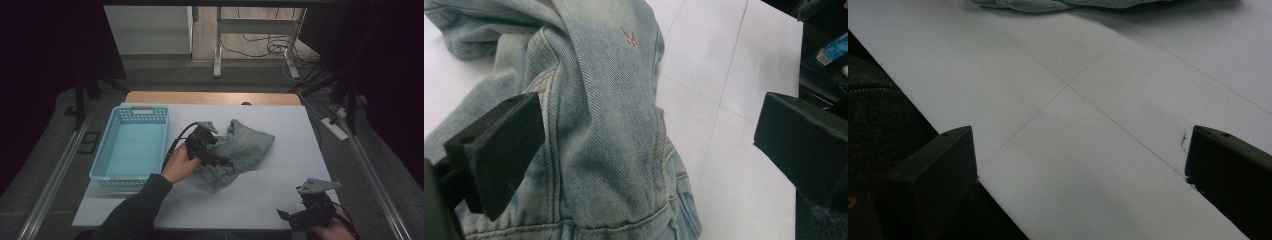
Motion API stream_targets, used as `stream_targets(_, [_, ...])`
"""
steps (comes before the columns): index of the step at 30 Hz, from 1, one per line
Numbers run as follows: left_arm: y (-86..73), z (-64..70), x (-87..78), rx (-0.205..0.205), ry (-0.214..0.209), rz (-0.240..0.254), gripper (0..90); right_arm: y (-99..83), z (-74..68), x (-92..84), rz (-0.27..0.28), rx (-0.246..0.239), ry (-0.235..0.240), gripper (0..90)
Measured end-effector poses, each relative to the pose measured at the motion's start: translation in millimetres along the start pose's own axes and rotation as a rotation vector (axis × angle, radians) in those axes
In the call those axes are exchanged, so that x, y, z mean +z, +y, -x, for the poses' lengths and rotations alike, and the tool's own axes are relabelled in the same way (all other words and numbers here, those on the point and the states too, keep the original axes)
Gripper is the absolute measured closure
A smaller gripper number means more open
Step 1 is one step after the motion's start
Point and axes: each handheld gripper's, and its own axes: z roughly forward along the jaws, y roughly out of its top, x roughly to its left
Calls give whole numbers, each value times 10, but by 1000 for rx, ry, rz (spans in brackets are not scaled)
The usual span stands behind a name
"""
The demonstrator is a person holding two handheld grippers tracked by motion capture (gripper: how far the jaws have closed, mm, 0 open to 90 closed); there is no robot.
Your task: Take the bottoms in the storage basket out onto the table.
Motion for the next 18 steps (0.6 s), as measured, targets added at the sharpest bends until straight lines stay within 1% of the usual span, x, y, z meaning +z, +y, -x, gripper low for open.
stream_targets(10, [-27, 21, -59, 5, 21, 1, 12, -2, 1, -5, 5, 5, 3, 4])
stream_targets(18, [-38, 50, -69, 3, 17, 7, 13, -3, 0, -8, 8, 5, 3, 4])
